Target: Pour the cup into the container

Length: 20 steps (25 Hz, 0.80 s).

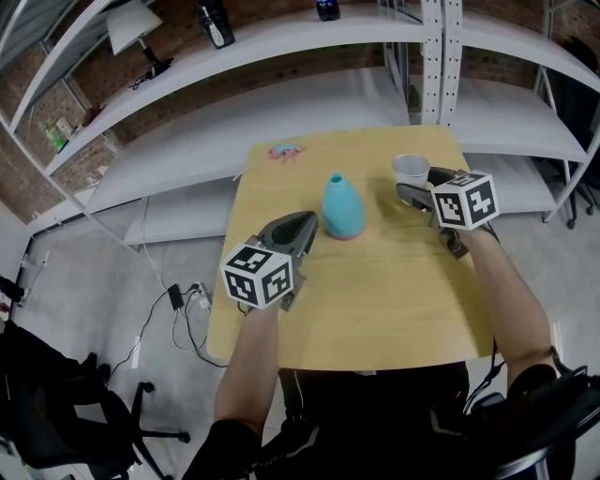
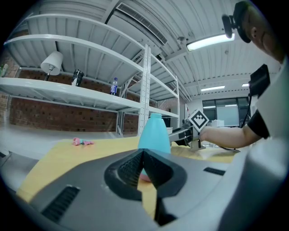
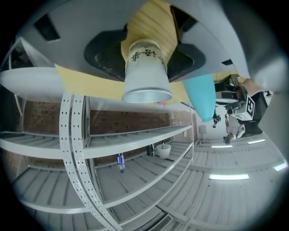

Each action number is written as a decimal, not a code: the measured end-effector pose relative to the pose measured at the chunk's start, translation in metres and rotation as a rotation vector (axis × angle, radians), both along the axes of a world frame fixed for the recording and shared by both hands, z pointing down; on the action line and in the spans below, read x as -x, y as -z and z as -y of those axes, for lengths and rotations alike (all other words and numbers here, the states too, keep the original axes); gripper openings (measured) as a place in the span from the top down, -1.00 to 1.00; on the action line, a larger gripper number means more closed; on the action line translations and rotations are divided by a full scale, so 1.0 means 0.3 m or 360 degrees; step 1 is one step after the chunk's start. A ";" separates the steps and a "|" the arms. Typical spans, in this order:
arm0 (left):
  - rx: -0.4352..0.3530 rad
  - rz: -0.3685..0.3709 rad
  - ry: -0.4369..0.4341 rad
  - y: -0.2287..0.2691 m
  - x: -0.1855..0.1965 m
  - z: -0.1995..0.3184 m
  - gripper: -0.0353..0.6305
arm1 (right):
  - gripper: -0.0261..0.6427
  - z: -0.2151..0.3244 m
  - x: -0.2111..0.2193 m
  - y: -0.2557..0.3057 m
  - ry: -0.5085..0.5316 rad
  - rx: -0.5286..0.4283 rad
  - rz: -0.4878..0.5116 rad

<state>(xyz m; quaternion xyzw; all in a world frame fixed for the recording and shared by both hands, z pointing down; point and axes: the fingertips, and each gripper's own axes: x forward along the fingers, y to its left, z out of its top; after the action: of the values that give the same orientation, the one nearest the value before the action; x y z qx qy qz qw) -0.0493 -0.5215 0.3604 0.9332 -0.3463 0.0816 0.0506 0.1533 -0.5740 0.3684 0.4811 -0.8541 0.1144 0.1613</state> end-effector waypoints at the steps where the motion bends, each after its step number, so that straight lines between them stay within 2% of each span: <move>1: -0.0001 -0.0001 -0.0001 0.001 -0.001 -0.001 0.89 | 0.06 -0.002 0.000 -0.008 0.0005 0.0008 -0.0002; 12: -0.0004 -0.0002 0.0003 -0.002 0.002 -0.002 0.89 | 0.05 -0.018 -0.011 -0.042 0.0033 0.0054 -0.0022; 16: -0.0003 0.0000 -0.0001 -0.002 0.003 -0.001 0.89 | -0.12 -0.025 -0.020 -0.016 0.0025 0.0036 0.0019; 20: -0.0022 -0.0011 -0.0010 0.004 -0.004 -0.001 0.89 | -0.12 -0.040 -0.030 0.028 0.0017 -0.0010 0.0044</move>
<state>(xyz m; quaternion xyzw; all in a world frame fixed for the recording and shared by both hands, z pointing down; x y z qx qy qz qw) -0.0483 -0.5212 0.3592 0.9349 -0.3438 0.0760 0.0451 0.1622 -0.5619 0.3601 0.4754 -0.8592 0.1175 0.1484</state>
